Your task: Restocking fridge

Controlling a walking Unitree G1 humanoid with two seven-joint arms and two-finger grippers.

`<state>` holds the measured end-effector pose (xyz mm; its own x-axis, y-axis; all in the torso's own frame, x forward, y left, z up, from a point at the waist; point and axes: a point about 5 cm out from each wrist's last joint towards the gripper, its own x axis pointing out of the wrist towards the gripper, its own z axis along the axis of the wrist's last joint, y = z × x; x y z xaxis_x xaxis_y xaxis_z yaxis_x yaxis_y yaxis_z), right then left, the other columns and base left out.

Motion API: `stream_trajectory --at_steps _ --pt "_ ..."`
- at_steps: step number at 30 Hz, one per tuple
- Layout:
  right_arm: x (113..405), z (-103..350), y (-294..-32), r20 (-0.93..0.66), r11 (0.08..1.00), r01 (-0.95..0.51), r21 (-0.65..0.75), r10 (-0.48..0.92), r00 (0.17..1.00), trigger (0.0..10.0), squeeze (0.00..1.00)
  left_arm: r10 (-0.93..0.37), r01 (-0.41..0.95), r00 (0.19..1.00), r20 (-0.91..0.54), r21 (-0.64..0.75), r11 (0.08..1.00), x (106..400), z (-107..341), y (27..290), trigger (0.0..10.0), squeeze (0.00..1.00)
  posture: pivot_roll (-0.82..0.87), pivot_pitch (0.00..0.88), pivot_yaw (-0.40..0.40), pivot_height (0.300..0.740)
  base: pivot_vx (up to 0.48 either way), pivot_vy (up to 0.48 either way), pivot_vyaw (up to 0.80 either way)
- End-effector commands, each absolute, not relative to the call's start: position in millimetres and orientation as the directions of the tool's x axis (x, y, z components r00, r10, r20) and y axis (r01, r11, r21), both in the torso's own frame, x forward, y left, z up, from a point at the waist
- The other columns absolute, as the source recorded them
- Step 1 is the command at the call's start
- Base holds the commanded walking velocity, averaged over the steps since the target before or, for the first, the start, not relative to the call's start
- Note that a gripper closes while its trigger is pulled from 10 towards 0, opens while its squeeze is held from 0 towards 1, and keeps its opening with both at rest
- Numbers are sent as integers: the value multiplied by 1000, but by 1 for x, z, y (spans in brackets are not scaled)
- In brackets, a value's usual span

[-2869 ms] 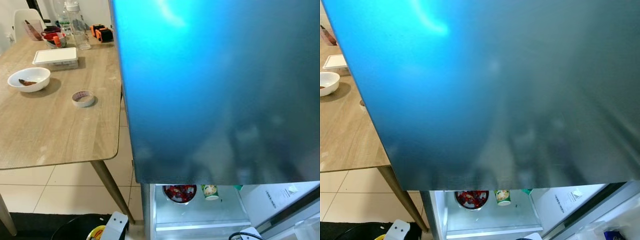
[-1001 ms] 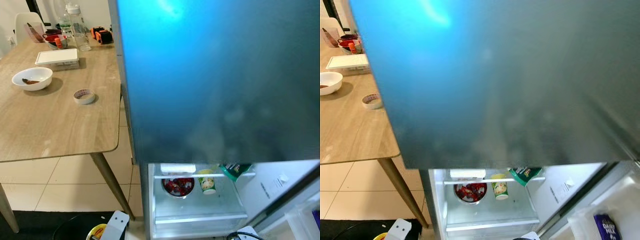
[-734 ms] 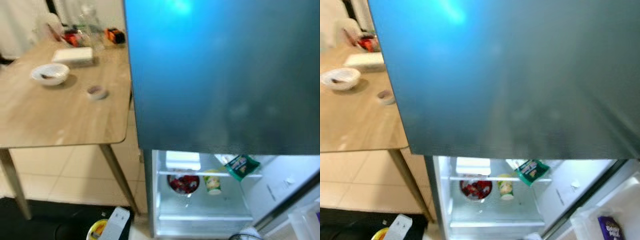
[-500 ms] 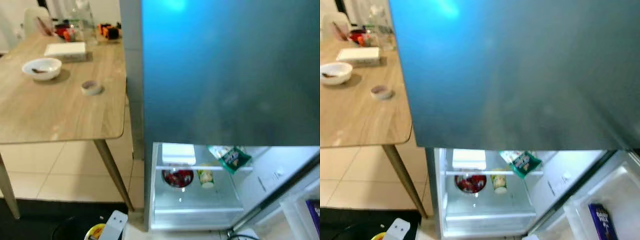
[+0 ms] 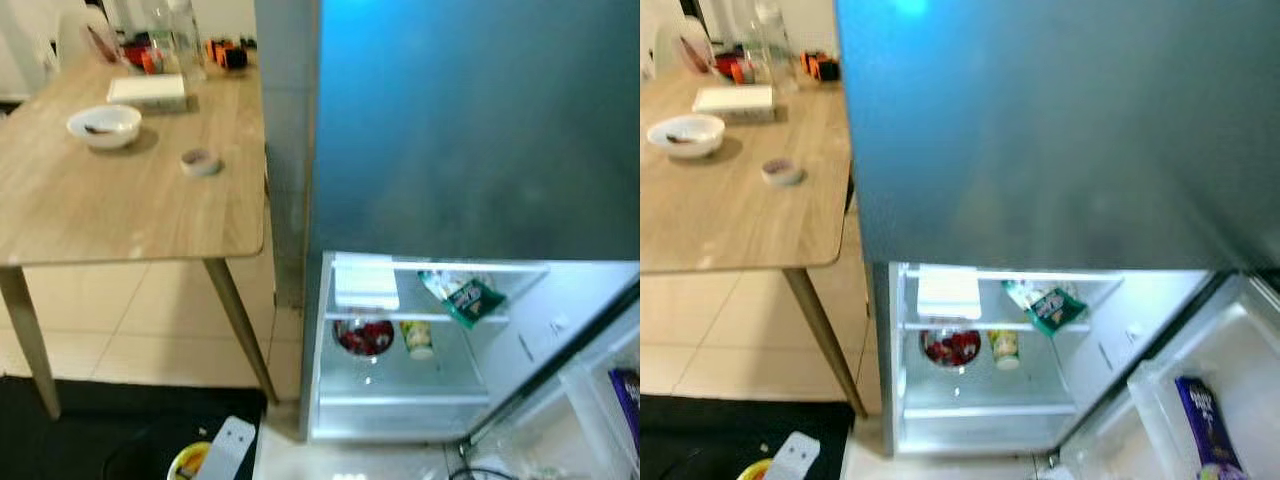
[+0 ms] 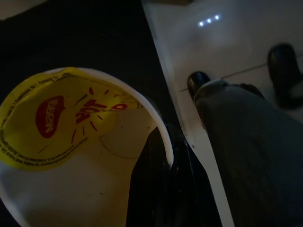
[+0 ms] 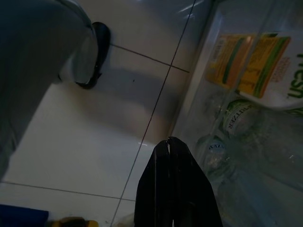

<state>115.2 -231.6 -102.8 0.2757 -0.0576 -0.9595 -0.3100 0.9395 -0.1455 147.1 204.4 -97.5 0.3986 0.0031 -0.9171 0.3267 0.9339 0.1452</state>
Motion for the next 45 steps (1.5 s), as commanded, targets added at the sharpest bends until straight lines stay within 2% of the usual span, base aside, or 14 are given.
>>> stream_trajectory --at_steps 1,7,13,27,29,31,32,35,37,40,45 --pt "118 -101 -234 -955 939 -308 -155 -62 291 10000 0 7 327 332 -943 122 937 128 -104 204 10000 0 -21 0 -60 740 0 0 0" --pt "118 -101 -234 -955 940 -307 -152 -60 291 10000 0 6 331 330 -944 122 936 128 -105 204 10000 0 -21 0 -60 740 0 -142 0" --pt "119 -101 -234 -954 940 -307 -150 -56 294 10000 0 12 328 327 -945 125 936 127 -105 204 10000 0 -19 0 -60 740 0 -437 0" --pt "121 -100 -236 -952 938 -310 -154 -57 301 10000 0 11 319 329 -944 122 940 127 -105 204 10000 0 -21 0 -59 740 0 0 0" --pt "125 -98 -239 -943 934 -317 -167 -57 328 10000 0 17 323 333 -943 131 937 127 -105 204 10000 0 -21 0 -59 740 0 0 0" --pt "141 -91 -243 -915 937 -290 -193 -65 399 10000 0 33 330 343 -939 154 931 128 -104 205 10000 0 -23 0 -56 740 0 0 0" --pt "141 -91 -243 -915 937 -290 -193 -65 399 10000 0 33 330 343 -939 154 931 128 -104 205 10000 0 -23 0 -56 740 0 0 0" --pt "166 -81 -242 -869 940 -273 -205 -46 493 10000 0 66 330 364 -929 195 924 130 -104 207 10000 0 -25 0 -55 740 0 0 0" --pt "171 -78 -241 -858 938 -275 -209 -41 511 10000 0 72 329 370 -926 203 922 130 -103 208 10000 0 -25 0 -55 740 0 0 0" --pt "200 -65 -233 -806 944 -278 -179 22 592 10000 0 106 322 398 -911 246 914 132 -102 210 10000 0 -16 0 -61 740 0 0 0" --pt "223 -53 -221 -768 928 -341 -153 106 632 10000 0 108 289 439 -892 254 923 135 -101 210 10000 0 -8 0 -58 740 0 0 0"
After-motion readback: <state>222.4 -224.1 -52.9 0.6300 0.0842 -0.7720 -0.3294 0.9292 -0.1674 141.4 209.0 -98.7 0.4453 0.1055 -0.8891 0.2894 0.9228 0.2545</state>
